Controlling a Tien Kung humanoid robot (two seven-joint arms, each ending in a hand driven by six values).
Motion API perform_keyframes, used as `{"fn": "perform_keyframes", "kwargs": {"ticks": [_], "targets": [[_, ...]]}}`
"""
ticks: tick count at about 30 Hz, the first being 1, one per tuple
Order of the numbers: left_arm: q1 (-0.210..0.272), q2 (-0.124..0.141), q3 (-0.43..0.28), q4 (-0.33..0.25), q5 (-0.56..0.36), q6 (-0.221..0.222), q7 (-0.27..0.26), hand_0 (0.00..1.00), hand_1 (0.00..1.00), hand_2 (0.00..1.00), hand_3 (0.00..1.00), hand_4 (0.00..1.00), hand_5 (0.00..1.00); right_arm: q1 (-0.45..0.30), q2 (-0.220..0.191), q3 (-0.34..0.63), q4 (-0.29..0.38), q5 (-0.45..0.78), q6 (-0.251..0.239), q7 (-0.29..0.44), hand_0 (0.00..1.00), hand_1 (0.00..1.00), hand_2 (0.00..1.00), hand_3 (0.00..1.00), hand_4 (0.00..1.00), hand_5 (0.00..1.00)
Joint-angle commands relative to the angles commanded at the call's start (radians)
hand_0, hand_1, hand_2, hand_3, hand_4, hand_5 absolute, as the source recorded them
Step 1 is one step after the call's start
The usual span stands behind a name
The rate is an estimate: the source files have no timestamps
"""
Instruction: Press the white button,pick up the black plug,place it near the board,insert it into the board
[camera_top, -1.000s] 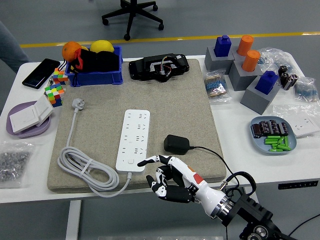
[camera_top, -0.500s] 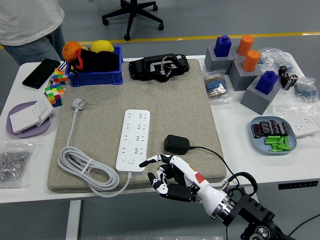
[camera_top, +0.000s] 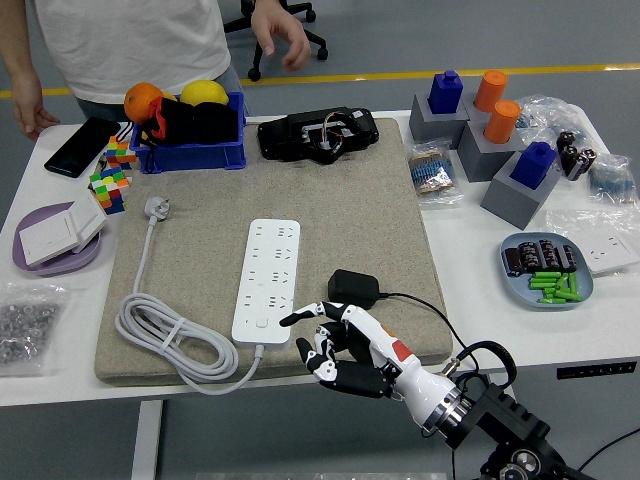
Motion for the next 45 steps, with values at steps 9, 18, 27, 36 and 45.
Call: {"fn": "perform_keyframes", "kwargs": {"ticks": [9,18,27,36,45], "targets": [[-0.005,0.0,0.0,0.0,-0.007,0.005,0.0,0.646,0.638,0.634,0.675,0.519,0.118,-0.001,0.004,0.005,0.009,-0.002,-0.001,0.009,0.048,0.066,0.173,0.621,0.527,0.145],[-0.01,0.0,-0.005,0.0,0.006,0.006,0.0,0.645,0.637,0.632,0.677,0.491,0.136,0.009,0.002,0.011,0.016,-0.003,-0.003,0.013,0.049,0.065,0.173,0.62,0.525,0.148],[0.01,-0.016,-0.025,0.0,0.049,-0.002,0.004,0.646,0.637,0.631,0.676,0.487,0.132,-0.003,-0.006,0.048,0.015,-0.011,-0.002,0.009,0.048,0.066,0.173,0.62,0.524,0.147],[0.039,-0.028,-0.039,0.0,0.047,0.005,0.005,0.644,0.636,0.631,0.675,0.484,0.134,0.052,0.004,0.052,0.017,-0.042,-0.008,-0.007,0.048,0.065,0.173,0.621,0.525,0.146],[0.034,-0.033,0.017,0.0,-0.001,-0.001,-0.003,0.647,0.637,0.631,0.675,0.481,0.12,0.132,0.037,0.034,0.002,-0.129,-0.029,-0.126,0.039,0.05,0.169,0.624,0.531,0.145]]}}
